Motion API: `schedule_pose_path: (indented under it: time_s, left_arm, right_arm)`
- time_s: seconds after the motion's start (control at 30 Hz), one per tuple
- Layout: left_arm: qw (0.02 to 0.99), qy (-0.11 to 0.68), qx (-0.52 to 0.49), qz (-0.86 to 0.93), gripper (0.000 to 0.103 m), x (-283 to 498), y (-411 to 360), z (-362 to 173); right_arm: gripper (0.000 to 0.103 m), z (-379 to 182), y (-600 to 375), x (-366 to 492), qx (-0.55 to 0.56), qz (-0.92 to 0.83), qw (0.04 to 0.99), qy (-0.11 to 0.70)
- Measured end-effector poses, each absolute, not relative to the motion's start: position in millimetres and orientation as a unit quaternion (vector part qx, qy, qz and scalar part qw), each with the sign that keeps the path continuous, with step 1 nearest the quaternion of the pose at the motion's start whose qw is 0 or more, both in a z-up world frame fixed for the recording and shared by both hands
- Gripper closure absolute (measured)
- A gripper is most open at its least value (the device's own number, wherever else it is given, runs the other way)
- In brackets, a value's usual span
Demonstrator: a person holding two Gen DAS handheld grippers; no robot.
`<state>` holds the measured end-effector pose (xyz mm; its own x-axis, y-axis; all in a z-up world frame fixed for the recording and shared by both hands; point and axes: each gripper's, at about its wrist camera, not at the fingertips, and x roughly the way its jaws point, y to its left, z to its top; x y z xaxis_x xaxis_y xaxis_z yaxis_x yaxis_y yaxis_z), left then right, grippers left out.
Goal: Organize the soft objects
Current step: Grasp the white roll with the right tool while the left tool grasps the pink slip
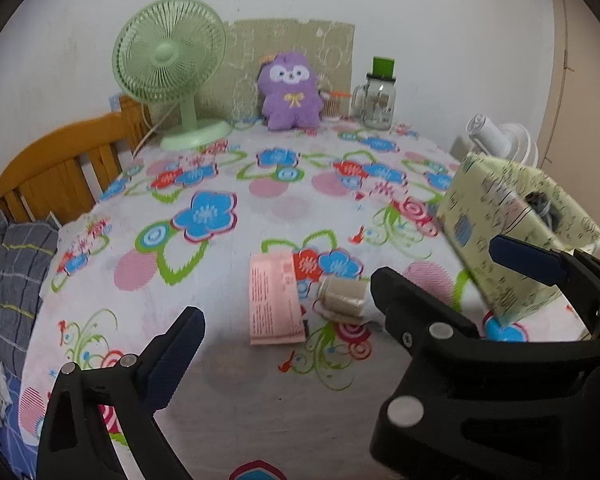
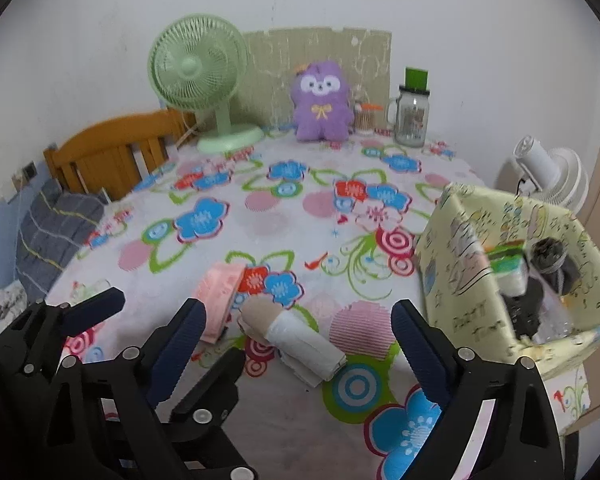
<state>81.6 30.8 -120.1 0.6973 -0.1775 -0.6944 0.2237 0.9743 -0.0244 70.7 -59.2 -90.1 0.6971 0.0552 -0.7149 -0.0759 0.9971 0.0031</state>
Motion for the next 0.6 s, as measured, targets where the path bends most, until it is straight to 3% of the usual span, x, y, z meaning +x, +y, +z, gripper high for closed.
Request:
schedule_pose_path:
  time_s: [0.6]
  left_arm:
    - [0.9, 0.425, 0.035, -0.093, 0.007, 108.9, 31.4, -161.8]
  right_arm:
    - [0.022, -142.8, -51.6, 110.4, -0.014, 0.04, 0.881, 0.472]
